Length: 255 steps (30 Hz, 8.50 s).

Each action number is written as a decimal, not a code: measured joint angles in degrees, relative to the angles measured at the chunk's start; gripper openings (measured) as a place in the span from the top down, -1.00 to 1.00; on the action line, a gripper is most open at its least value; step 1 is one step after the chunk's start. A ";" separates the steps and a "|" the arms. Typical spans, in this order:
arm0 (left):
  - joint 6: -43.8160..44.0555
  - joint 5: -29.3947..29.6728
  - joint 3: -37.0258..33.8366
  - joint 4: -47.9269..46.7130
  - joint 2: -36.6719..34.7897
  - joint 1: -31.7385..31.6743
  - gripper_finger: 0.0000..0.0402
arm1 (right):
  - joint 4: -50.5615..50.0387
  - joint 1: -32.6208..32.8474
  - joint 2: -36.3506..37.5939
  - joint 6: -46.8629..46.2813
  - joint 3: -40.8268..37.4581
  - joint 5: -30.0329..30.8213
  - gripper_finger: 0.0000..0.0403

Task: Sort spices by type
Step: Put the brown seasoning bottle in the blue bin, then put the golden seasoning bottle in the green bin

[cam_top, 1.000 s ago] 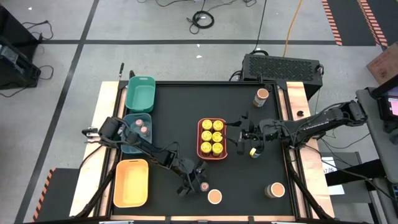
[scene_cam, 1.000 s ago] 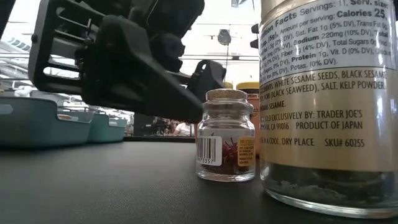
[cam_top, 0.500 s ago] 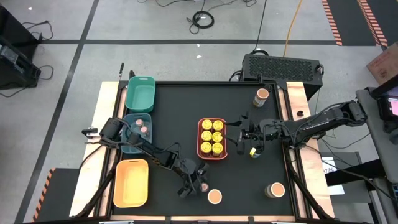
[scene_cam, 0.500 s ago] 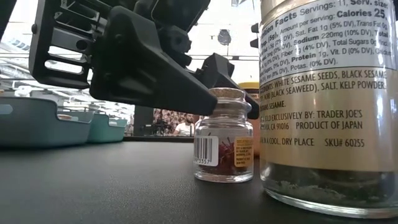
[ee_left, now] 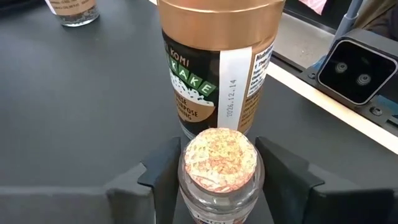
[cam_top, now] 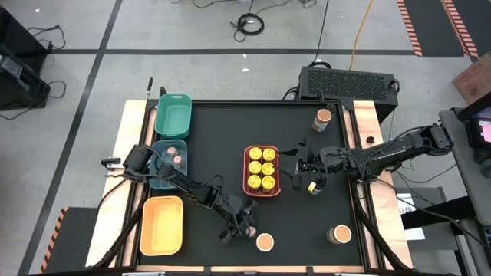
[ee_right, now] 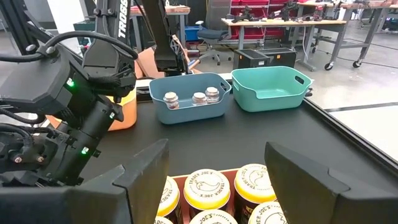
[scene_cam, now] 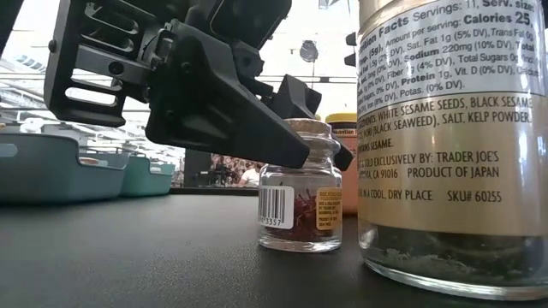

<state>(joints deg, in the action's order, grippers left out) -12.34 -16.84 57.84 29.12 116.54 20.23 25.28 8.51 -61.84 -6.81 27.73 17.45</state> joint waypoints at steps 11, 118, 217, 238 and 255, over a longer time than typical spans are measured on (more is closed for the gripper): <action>-0.09 4.06 0.00 -9.22 -8.00 -0.13 0.08 | -0.42 0.00 0.00 0.00 0.00 0.00 -0.28; 108.24 54.34 -20.15 -100.82 -37.87 1.51 0.08 | -2.86 5.86 -0.31 -6.03 -0.02 0.22 -0.28; 4.41 3.80 -15.60 -28.61 -53.82 -34.39 -0.17 | -19.78 9.16 3.79 -10.77 5.53 23.63 -0.28; 1.48 -9.92 -34.05 3.00 -55.86 -43.56 -0.17 | -76.83 -34.51 -1.39 -24.68 38.06 13.91 -0.28; 3.01 -11.72 -34.05 -1.79 -55.82 -43.85 -0.17 | -85.42 -58.74 -13.66 -26.07 39.89 -0.16 -0.28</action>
<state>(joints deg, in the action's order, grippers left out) -9.32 -28.56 23.79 27.33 60.73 -23.62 -60.14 -50.22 -75.50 -32.88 67.61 17.29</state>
